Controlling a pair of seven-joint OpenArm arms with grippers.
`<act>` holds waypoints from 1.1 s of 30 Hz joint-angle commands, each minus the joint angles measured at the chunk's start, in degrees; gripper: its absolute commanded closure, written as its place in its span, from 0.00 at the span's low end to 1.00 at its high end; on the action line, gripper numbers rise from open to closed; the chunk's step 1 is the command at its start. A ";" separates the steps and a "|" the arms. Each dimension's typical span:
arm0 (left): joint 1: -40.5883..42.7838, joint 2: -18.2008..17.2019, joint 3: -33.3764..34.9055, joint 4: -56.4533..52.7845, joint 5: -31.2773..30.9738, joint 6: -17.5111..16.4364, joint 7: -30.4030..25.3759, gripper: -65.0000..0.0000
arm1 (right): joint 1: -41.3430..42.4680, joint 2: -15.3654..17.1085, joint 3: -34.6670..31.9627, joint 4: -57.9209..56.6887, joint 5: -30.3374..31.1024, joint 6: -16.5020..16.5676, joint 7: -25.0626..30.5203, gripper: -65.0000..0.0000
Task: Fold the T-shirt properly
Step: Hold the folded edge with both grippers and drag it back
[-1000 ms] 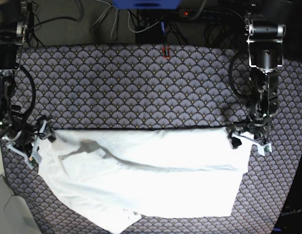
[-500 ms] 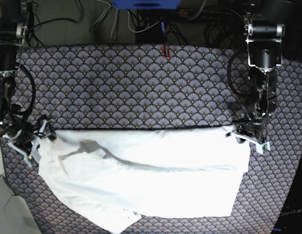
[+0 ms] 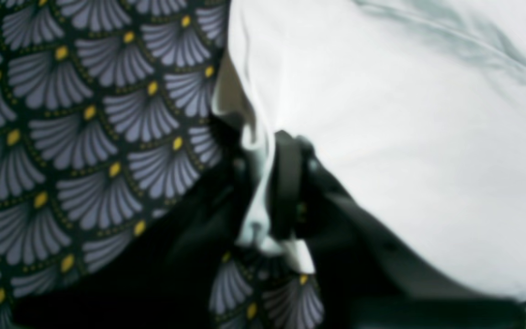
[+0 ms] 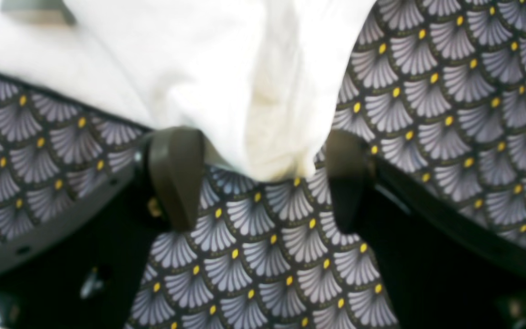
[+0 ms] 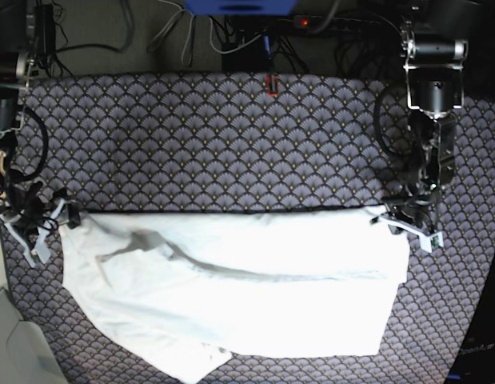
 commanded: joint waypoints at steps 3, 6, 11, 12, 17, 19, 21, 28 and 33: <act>-1.38 -0.78 -0.25 0.52 0.17 0.30 0.19 0.99 | 1.54 1.22 0.47 -1.01 0.48 -0.07 2.43 0.33; -1.38 -0.78 -0.25 0.52 0.17 0.30 0.37 1.00 | 1.54 0.42 0.38 -1.89 0.48 -0.07 4.28 0.33; -1.11 -0.87 -0.25 0.52 0.17 0.13 0.54 1.00 | 1.54 -0.01 0.38 -1.89 0.48 -0.07 4.28 0.34; -1.02 -0.87 -0.25 0.52 0.17 0.13 0.54 1.00 | 1.54 -0.10 0.47 -1.89 0.48 -0.07 4.28 0.34; -0.94 -1.66 -0.08 0.52 0.17 0.13 0.54 1.00 | 1.63 -0.98 0.38 -1.89 0.48 -0.07 4.19 0.45; -0.94 -1.93 -0.08 0.52 0.17 0.13 0.54 1.00 | 1.63 -1.07 0.38 -1.89 0.48 -0.07 3.84 0.59; -0.94 -2.01 -0.08 0.52 0.17 0.13 0.54 1.00 | 1.63 -1.16 0.38 -1.89 0.48 -0.07 3.75 0.79; 0.03 -2.98 0.01 0.96 0.17 0.04 2.13 1.00 | 0.31 0.07 0.38 -1.45 0.48 -0.07 1.90 0.98; 1.35 -3.33 -0.25 5.00 0.17 0.04 6.87 1.00 | -3.91 0.78 0.73 4.62 0.48 -0.07 -0.38 0.98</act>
